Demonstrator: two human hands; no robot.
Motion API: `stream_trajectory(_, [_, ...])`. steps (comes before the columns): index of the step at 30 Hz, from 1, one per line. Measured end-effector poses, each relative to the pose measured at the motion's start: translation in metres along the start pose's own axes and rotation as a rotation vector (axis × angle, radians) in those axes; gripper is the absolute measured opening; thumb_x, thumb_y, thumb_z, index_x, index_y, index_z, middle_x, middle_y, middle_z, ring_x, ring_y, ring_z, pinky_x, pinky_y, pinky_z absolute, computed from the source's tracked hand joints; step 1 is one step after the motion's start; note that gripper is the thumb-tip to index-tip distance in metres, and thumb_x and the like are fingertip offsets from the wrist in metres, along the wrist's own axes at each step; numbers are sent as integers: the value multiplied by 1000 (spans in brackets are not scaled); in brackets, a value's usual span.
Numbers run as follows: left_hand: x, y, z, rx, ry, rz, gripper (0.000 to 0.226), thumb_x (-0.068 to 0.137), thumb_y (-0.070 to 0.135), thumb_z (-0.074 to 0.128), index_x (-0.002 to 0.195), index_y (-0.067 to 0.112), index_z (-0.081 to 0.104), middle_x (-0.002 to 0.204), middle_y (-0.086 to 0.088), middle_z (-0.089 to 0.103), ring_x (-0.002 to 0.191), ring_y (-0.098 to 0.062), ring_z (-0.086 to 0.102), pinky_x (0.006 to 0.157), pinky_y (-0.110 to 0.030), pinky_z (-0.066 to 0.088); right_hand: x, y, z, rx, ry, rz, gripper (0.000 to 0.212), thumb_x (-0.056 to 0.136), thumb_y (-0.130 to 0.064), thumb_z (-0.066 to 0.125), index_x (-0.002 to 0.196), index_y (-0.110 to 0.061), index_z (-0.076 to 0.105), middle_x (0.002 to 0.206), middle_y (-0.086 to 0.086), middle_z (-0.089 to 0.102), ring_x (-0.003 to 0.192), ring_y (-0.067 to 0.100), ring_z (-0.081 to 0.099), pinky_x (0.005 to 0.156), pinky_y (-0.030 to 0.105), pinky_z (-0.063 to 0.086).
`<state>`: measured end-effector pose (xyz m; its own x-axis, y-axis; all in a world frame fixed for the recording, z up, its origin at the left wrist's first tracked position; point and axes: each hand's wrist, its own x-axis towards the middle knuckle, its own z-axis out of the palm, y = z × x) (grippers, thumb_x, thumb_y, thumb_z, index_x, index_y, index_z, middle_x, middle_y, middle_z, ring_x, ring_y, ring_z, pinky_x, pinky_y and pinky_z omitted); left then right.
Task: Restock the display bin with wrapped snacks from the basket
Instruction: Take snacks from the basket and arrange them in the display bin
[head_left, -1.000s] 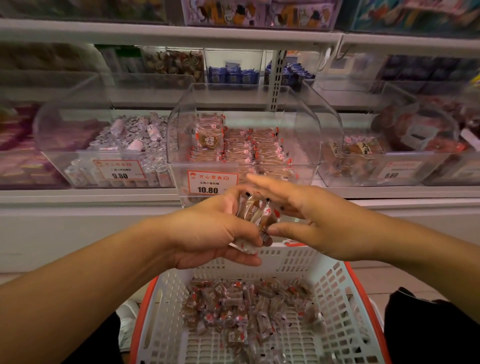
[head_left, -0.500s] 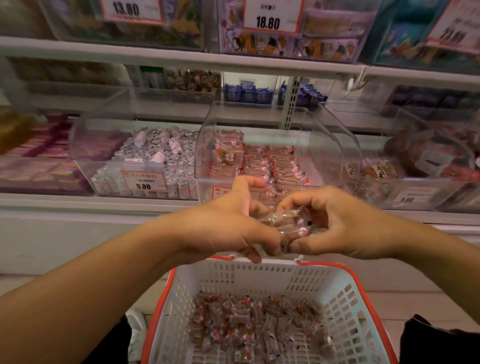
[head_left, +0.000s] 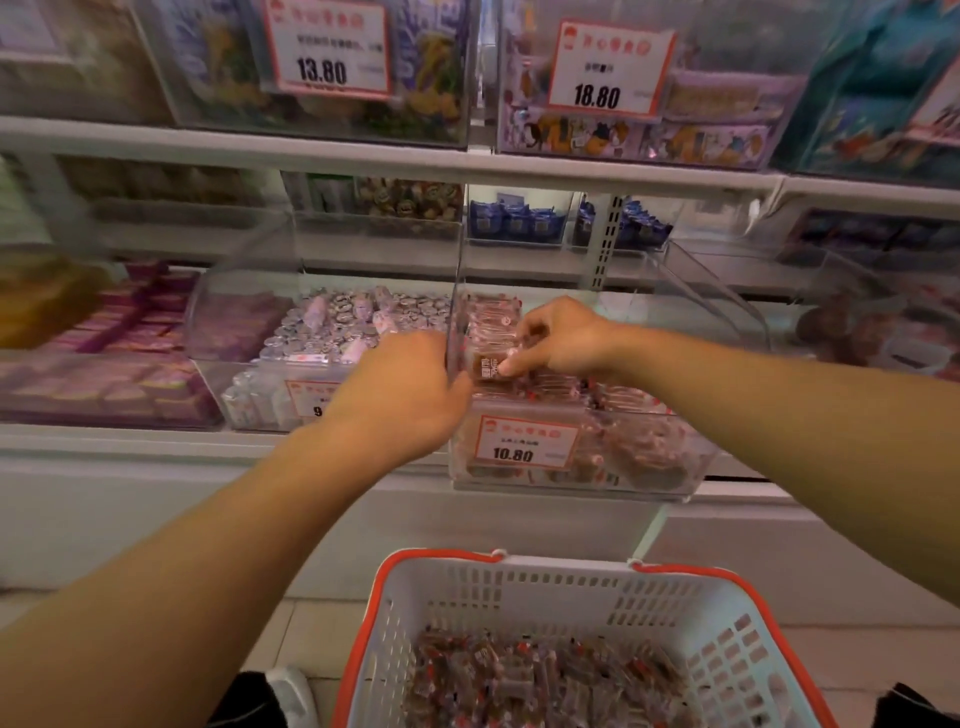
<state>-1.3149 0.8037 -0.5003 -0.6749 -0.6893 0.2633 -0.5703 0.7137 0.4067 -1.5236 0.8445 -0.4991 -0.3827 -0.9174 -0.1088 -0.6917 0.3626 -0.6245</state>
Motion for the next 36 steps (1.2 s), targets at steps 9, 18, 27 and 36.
stream_trajectory(9, [7, -11, 2, -16, -3, 65, 19, 93, 29, 50, 80, 19, 60, 72, -2, 59, 68, -21, 55, 51, -29, 33, 10, 2, 16, -503, 166, -187, 83, 83, -40, 76, 152, -23, 33, 145, 13, 33, 122, 30, 51, 98, 29, 40])
stream_trajectory(18, [6, -10, 4, -43, -14, 56, 27, 94, 26, 47, 68, 20, 49, 70, -2, 57, 68, -23, 55, 52, -30, 34, 24, 2, 19, -791, -126, -155, 72, 105, -43, 33, 158, -11, -4, 165, 11, -10, 152, 25, -9, 125, 38, 0])
stream_trajectory(27, [-5, 4, 4, -74, 241, -35, 27, 87, 43, 56, 98, 19, 52, 69, -2, 60, 68, -27, 60, 67, -40, 49, 5, -19, -1, -525, -117, -178, 72, 94, -38, 63, 154, -17, 28, 152, 7, 42, 135, 26, 44, 113, 37, 35])
stream_trajectory(36, [-43, 19, 5, 1, 335, 457, 28, 77, 32, 58, 56, 18, 46, 44, 9, 39, 44, -14, 45, 54, -33, 43, -130, 23, 40, -27, 992, -689, 21, 99, -26, 52, 81, -22, 62, 71, -10, 53, 65, 3, 47, 62, 13, 37])
